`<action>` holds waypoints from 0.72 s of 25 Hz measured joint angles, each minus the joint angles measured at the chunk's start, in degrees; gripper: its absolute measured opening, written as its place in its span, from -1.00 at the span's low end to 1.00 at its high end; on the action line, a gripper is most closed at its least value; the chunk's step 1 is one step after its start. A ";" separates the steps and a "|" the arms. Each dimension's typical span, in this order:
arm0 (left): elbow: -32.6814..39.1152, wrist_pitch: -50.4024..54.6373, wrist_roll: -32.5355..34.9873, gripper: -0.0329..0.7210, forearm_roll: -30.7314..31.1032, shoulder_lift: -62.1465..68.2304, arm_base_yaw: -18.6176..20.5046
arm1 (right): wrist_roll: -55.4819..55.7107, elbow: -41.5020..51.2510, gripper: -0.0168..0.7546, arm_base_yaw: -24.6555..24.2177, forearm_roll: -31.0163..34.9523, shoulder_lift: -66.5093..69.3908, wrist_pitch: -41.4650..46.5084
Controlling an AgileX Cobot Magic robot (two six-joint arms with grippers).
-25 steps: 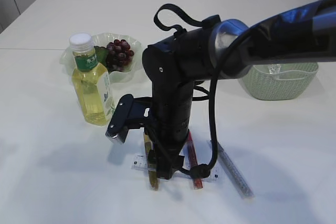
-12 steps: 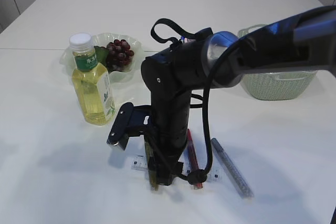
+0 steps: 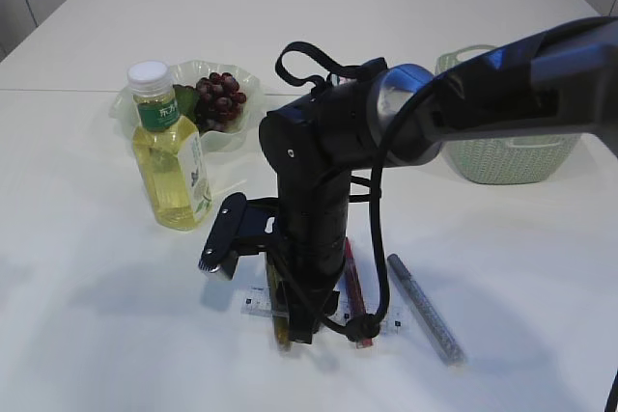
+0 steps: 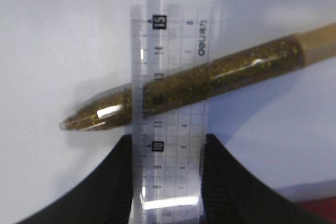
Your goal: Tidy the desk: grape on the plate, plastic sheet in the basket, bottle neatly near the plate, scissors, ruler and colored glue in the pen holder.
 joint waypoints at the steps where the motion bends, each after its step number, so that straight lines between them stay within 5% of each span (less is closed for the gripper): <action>1: 0.00 0.00 0.00 -0.06 0.00 0.00 0.00 | 0.00 0.00 -0.15 0.00 -0.09 0.00 0.00; 12: 0.00 0.00 0.00 -0.09 0.00 0.00 0.00 | 0.37 0.00 -0.17 -0.78 0.40 -1.63 1.17; 18: 0.00 0.00 0.00 -0.10 0.00 0.00 0.00 | -5.19 0.00 -0.17 -7.42 7.89 -9.11 1.17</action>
